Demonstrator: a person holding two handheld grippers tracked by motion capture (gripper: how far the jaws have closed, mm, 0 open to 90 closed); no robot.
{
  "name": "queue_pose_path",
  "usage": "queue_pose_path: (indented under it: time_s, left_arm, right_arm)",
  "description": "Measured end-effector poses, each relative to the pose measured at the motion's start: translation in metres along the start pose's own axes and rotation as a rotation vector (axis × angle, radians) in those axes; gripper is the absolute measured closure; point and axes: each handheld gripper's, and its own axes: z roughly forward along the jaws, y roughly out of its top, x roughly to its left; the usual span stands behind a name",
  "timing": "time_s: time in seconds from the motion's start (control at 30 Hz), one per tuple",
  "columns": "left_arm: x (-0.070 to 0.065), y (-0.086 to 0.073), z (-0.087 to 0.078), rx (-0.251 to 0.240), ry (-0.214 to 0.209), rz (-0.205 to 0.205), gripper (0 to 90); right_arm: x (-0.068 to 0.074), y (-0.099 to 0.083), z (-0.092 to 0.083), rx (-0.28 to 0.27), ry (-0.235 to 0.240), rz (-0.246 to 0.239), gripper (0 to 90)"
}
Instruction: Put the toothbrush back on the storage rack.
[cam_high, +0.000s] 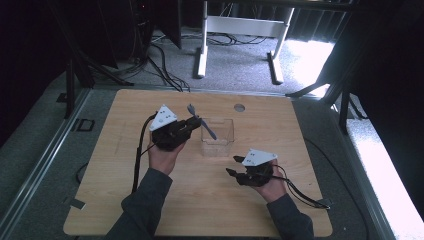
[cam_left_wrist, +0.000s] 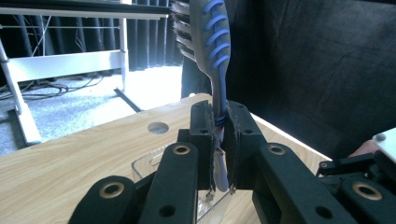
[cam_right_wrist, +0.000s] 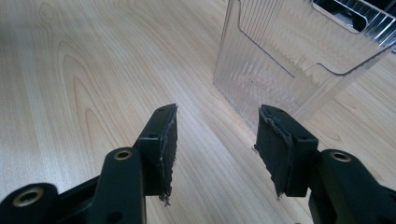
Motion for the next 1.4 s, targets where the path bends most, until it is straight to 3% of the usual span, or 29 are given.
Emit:
queue_pose_path:
  time_s: [0.93, 1.4]
  left_arm:
    - [0.012, -0.012, 0.029, 0.065, 0.019, 0.032, 82.8]
    - [0.018, -0.021, 0.041, 0.107, 0.044, 0.026, 82.8]
  right_arm:
    - [0.002, 0.0, 0.002, 0.014, 0.015, -0.008, 47.6]
    - [0.002, 0.001, 0.0, 0.011, 0.015, -0.014, 47.6]
